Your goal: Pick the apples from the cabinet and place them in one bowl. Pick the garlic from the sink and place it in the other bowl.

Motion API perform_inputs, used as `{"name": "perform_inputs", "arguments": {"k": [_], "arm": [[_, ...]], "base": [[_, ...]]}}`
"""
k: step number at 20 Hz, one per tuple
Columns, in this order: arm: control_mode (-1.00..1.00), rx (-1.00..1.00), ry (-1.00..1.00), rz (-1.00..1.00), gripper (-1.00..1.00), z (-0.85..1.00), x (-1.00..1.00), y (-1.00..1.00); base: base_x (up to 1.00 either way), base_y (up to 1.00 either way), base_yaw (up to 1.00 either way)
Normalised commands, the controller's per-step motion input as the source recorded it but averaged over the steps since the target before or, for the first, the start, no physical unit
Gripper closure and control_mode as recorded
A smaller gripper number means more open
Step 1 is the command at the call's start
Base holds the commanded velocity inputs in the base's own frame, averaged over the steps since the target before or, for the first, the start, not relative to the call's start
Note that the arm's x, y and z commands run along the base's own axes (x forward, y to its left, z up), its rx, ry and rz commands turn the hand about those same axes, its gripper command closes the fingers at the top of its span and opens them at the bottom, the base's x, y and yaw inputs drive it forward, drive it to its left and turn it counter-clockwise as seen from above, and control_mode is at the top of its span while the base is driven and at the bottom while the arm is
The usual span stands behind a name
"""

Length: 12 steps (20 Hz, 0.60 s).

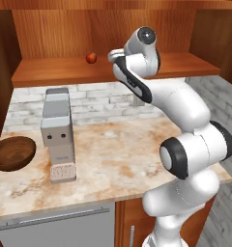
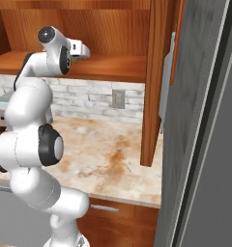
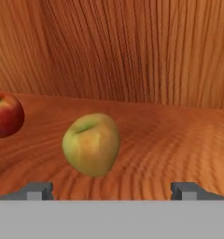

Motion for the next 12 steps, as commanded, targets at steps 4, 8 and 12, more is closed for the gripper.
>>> {"name": "perform_inputs", "arguments": {"k": [4,8,12], "arm": [[-1.00,0.05,0.00,0.00,-1.00,0.02,0.34,0.06],[-1.00,0.01,0.13,0.00,-1.00,0.04,0.31,0.16],[-1.00,0.00,0.12,0.00,-1.00,0.00,0.34,0.17]], "base": [[0.00,0.00,0.00],[0.00,0.00,0.00],[0.00,0.00,0.00]]}}
